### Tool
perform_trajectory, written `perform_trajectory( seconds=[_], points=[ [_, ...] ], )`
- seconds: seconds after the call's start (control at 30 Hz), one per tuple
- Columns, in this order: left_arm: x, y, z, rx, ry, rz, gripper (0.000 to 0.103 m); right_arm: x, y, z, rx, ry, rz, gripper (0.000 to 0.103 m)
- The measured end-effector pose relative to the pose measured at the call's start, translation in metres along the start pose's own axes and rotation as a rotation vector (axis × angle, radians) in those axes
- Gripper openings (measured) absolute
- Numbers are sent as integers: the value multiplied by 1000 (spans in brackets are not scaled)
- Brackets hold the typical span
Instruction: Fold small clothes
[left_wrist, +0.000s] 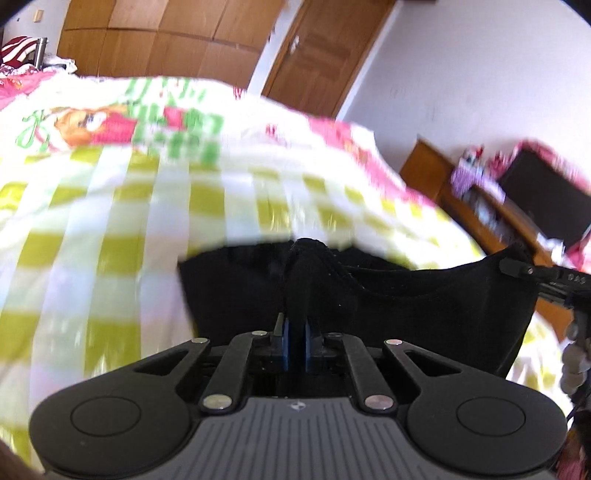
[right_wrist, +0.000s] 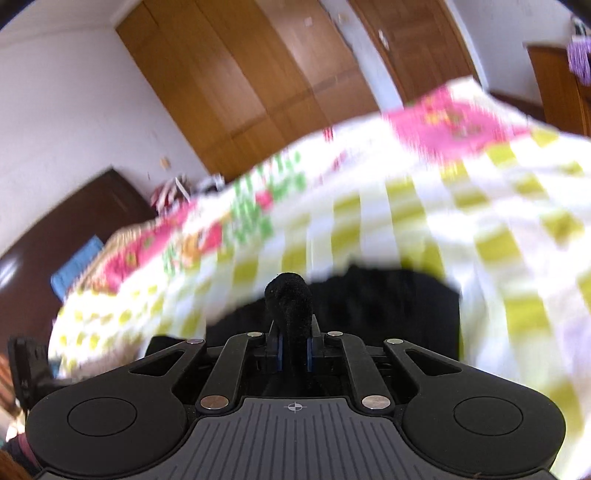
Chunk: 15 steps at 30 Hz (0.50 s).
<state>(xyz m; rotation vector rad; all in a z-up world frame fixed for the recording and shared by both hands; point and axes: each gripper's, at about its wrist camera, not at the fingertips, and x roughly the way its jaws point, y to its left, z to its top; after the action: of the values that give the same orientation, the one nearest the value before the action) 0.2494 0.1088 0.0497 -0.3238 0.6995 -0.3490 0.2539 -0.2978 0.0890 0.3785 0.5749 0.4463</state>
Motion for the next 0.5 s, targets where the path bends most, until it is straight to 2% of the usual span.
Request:
perform_trajectory(
  seconds=[0.1, 0.17, 0.23, 0.33, 0.4, 0.43, 0.5],
  points=[
    [12, 6, 21, 22, -53, 21, 22, 20, 0, 24, -32, -45, -7, 10],
    [36, 18, 29, -5, -40, 43, 22, 44, -6, 31, -52, -41, -57, 9],
    [65, 31, 30, -27, -20, 86, 22, 78, -22, 31, -38, 1, -122, 10],
    [105, 48, 19, -32, 16, 172, 22, 127, -43, 11, -78, 82, -247, 9],
    [117, 58, 10, -82, 41, 182, 22, 148, -56, -5, -60, 132, -301, 10],
    [115, 62, 6, -110, 39, 164, 22, 151, -62, -10, -40, 150, -302, 13],
    [104, 65, 0, -125, 29, 146, 26, 145, -73, -14, 26, 154, -250, 17]
  ],
)
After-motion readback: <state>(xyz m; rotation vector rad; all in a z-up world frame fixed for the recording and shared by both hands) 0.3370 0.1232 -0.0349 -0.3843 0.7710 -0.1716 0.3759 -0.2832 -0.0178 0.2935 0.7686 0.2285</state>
